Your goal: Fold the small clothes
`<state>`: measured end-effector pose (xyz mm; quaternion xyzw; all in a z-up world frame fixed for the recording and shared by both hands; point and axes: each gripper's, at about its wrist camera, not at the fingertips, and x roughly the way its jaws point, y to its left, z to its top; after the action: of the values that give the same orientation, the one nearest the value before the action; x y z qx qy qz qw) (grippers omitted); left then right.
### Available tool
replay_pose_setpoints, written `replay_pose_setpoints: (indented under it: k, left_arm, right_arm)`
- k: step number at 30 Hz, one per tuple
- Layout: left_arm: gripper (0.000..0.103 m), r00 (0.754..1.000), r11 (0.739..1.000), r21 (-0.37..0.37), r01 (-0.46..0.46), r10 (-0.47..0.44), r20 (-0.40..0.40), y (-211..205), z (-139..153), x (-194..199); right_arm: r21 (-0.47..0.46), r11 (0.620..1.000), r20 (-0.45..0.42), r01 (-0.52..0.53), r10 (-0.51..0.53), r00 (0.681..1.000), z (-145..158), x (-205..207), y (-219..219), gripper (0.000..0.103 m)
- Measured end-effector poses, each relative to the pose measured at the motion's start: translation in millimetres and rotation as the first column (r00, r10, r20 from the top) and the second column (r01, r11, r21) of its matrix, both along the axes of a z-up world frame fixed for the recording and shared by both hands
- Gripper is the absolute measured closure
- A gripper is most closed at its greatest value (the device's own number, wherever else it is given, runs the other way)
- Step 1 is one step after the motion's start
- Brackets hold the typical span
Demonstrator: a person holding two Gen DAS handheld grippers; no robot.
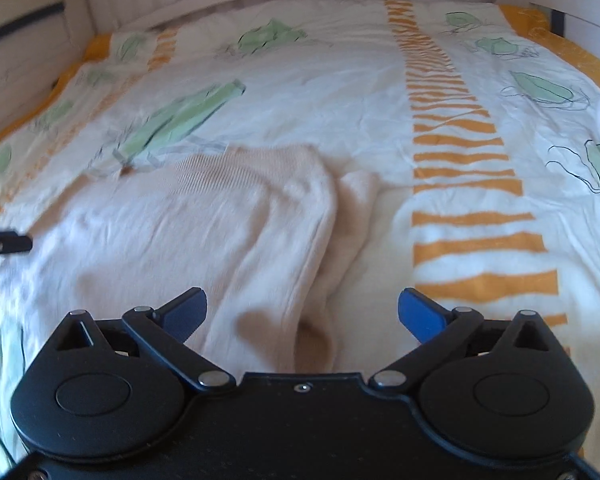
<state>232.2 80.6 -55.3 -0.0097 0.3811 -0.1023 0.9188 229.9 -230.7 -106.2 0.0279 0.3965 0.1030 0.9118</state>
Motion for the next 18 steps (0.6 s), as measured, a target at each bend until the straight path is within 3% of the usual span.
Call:
replay_pose_setpoints:
  k: [2, 5, 12, 18]
  left_arm:
    - [0.028, 0.999, 1.0, 0.023, 0.012, -0.012, -0.03, -10, -11, -2]
    - [0.028, 0.998, 0.996, 0.086, 0.012, -0.006, -0.068, -16, -27, -4]
    - [0.019, 0.995, 0.997, 0.074, -0.016, 0.023, -0.098, -10, -38, -9]
    - [0.011, 0.997, 0.996, 0.083, -0.025, 0.031, -0.073, -16, -44, -13]
  right_arm:
    - [-0.026, 0.999, -0.028, 0.021, -0.022, 0.999, -8, -5, -1, 0.0]
    - [0.017, 0.996, -0.057, 0.093, -0.092, 0.994, -16, -8, -19, 0.001]
    - [0.008, 0.994, -0.034, 0.112, -0.112, 0.993, -21, -11, -21, 0.0]
    - [0.008, 0.994, -0.024, 0.112, -0.111, 0.993, -22, -12, -22, 0.0]
